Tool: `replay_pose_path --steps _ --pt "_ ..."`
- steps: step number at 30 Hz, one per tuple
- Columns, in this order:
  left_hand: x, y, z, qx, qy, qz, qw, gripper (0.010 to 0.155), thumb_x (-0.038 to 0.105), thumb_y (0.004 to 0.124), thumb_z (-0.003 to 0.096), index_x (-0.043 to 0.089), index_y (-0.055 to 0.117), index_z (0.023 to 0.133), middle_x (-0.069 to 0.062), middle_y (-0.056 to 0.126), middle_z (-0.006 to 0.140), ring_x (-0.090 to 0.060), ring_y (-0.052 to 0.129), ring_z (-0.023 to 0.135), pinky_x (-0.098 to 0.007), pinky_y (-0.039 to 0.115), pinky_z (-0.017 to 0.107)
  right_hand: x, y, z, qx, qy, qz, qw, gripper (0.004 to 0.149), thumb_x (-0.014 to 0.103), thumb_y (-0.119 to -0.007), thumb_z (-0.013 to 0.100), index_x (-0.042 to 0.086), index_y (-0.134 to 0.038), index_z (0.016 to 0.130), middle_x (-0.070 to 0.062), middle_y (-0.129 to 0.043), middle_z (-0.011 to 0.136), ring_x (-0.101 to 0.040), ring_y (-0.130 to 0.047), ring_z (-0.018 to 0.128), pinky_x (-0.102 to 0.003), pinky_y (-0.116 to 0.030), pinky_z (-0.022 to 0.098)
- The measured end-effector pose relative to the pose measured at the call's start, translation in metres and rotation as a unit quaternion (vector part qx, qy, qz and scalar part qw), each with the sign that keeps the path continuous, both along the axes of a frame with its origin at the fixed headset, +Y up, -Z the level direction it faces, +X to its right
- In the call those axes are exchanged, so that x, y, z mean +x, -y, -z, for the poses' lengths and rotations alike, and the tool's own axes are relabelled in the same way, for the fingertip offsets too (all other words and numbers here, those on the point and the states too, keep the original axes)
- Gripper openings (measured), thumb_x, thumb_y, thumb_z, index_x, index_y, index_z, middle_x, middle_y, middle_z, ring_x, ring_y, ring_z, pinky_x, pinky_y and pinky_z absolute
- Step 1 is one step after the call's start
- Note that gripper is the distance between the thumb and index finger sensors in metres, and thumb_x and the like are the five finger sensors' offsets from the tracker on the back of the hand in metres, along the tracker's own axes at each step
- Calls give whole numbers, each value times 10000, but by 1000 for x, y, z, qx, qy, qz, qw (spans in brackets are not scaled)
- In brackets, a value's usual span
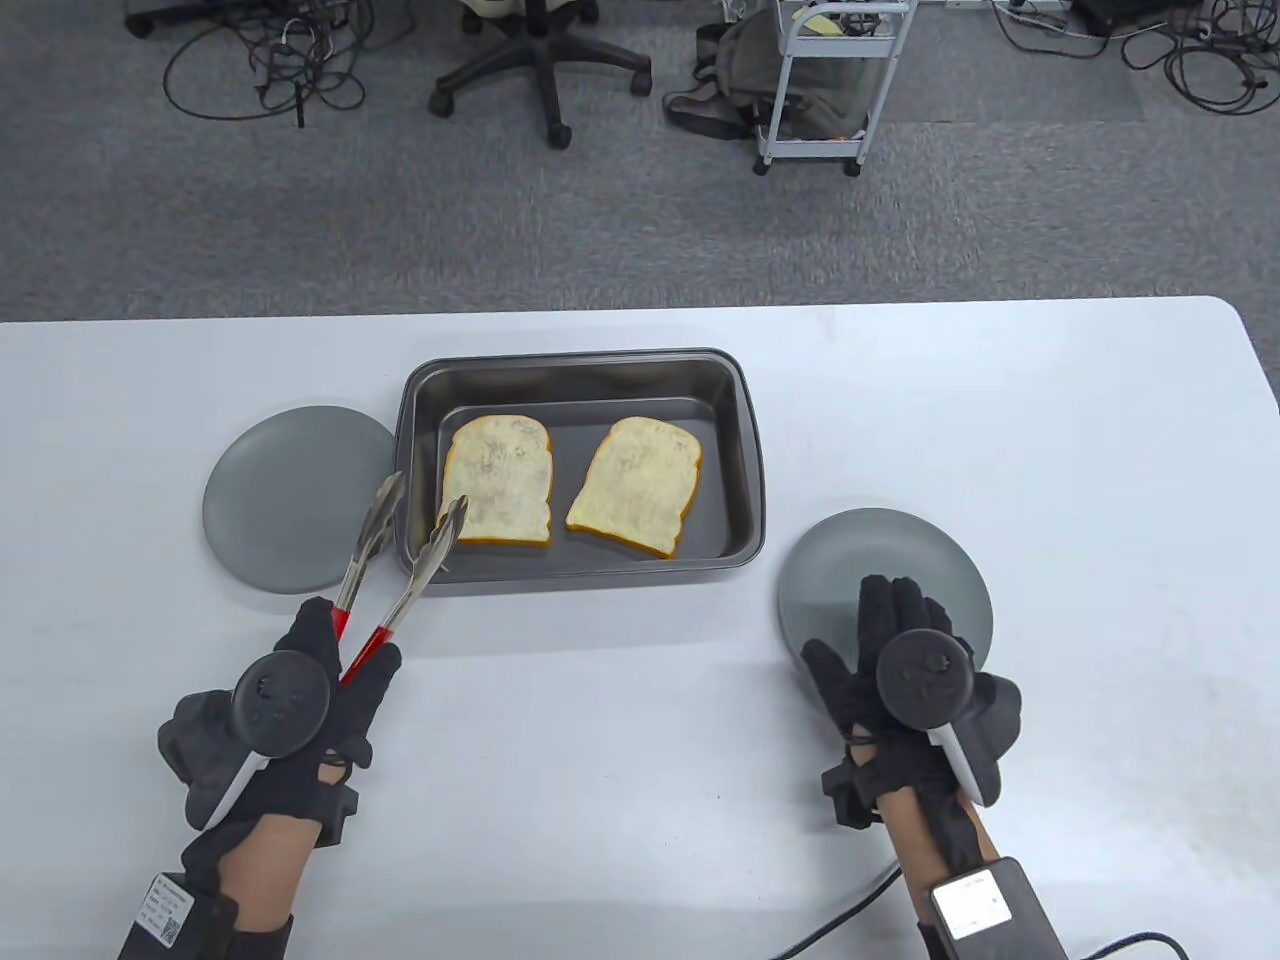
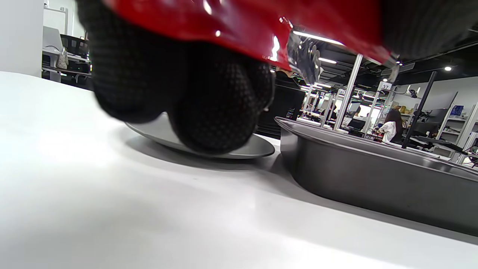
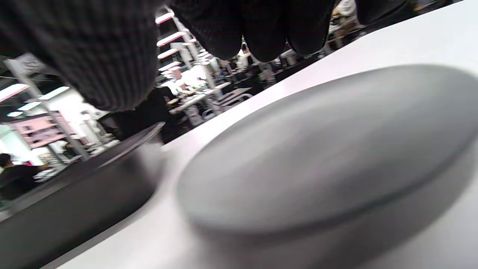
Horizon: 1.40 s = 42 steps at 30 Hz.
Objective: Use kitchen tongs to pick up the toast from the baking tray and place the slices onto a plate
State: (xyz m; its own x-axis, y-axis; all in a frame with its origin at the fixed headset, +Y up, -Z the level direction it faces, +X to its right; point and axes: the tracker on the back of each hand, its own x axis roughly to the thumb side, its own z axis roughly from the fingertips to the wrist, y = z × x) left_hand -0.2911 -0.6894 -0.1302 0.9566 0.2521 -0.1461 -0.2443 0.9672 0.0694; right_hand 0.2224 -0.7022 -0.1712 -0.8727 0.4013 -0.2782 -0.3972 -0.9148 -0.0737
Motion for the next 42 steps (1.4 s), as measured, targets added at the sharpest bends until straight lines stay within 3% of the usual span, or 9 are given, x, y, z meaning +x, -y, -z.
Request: replay_pose_path --steps 9,14,27,34,42 --pt "2 -4 -2 10 5 -2 1000 871 718 735 399 111 607 1009 -128 955 805 -264 1119 460 -370 976 356 58 11 41 -79 108 18 991 847 553 -907 342 164 -625 1040 -185 -622 1098 -462 -660 996 -674 -589 695" --pt "2 -4 -3 12 6 0 1000 874 718 736 398 108 607 1010 -130 955 805 -265 1119 459 -371 975 355 72 18 50 -113 117 10 987 824 551 -910 346 180 -651 1034 -181 -640 1090 -453 -687 980 -655 -611 685" --pt "6 -1 -3 14 8 2 1000 874 716 735 401 104 604 1010 -132 951 808 -263 1117 457 -372 973 353 67 37 66 -147 115 -121 975 759 416 -941 365 160 -653 1019 -155 -782 963 -378 -831 824 -549 -718 590" --pt "9 -1 -4 14 9 8 1000 874 717 734 400 106 601 1011 -131 949 811 -262 1115 461 -372 972 356 69 39 68 -143 137 -119 973 753 351 -915 371 149 -609 1028 -149 -833 882 -354 -862 732 -549 -729 568" --pt "9 -2 -5 18 6 6 1000 876 718 733 399 106 599 1011 -129 948 814 -261 1115 461 -370 972 356 79 41 68 -141 154 -54 976 763 324 -886 361 125 -574 1028 -152 -868 785 -302 -884 587 -540 -760 536"
